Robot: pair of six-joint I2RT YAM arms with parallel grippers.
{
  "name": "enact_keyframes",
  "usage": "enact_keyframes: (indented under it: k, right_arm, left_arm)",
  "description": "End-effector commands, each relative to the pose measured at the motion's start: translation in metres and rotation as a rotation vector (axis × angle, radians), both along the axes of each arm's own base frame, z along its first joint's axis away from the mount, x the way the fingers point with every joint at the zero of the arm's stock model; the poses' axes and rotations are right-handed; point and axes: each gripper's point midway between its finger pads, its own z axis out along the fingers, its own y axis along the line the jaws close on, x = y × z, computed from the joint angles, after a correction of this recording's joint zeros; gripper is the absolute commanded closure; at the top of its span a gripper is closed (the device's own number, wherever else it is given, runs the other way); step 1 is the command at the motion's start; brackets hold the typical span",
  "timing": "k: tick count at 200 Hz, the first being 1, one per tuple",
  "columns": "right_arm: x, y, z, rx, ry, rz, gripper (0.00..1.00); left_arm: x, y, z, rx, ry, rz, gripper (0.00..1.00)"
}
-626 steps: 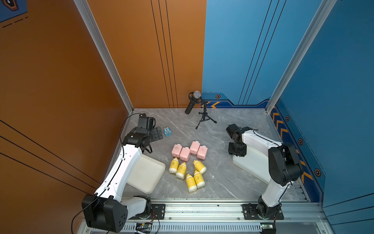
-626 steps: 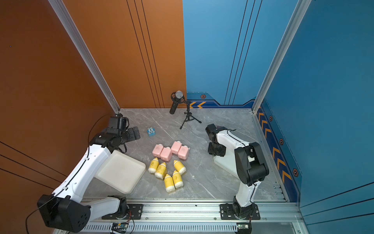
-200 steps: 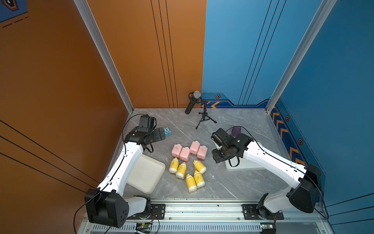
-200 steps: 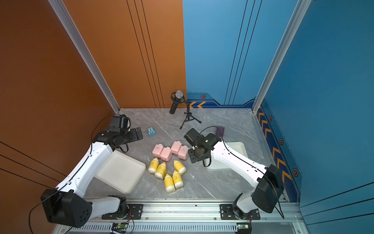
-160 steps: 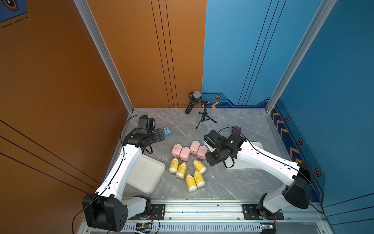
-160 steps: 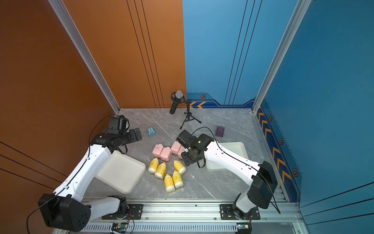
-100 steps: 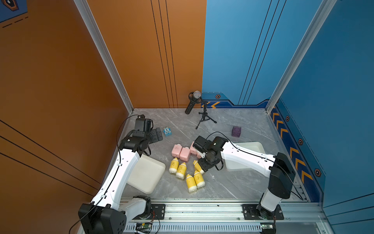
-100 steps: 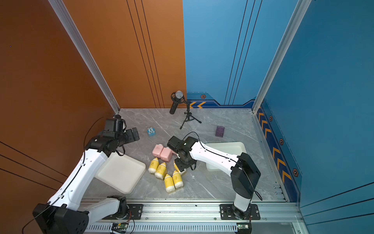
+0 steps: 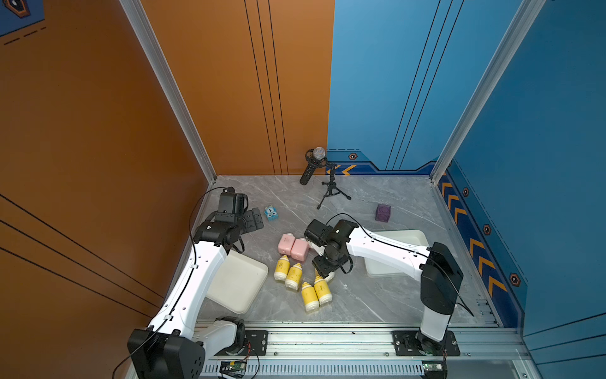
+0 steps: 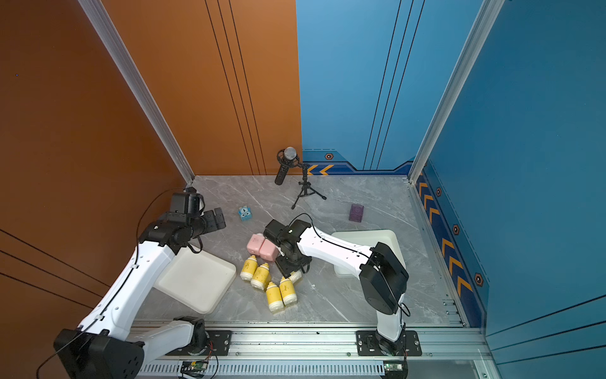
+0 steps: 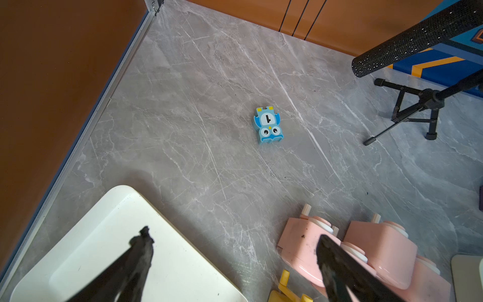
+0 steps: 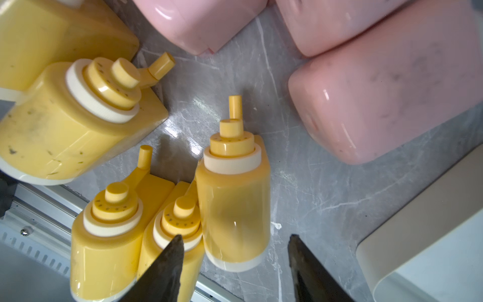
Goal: Place the pencil sharpeners by color into the storage box
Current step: Pick up the pencil sharpener from the center of the board.
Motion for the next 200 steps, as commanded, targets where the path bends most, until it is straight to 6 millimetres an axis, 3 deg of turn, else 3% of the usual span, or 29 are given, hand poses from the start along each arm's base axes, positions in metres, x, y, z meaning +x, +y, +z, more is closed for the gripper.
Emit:
enact_keyframes:
  k: [1, 112, 140, 165, 200]
  right_arm:
    - [0.001, 0.002, -0.004, -0.010, 0.023, 0.016, 0.35]
    - [0.011, 0.001, -0.028, -0.006, 0.081, -0.021, 0.42]
    - [0.010, 0.001, -0.034, -0.013, 0.092, -0.028, 0.48]
    - [0.008, 0.000, -0.036, -0.013, 0.099, -0.031, 0.60]
    - [0.007, -0.002, -0.028, 0.002, 0.089, -0.030, 0.71]
  left_arm:
    - [-0.005, 0.003, -0.006, 0.008, 0.025, -0.002, 0.02]
    - [-0.004, 0.004, -0.008, -0.006, 0.033, 0.000, 0.02]
    - [-0.004, 0.004, -0.009, -0.012, 0.034, 0.002, 0.02]
    - [-0.004, 0.005, -0.009, -0.013, 0.035, 0.003, 0.02]
    - [-0.003, 0.005, -0.010, -0.020, 0.037, 0.002, 0.02]
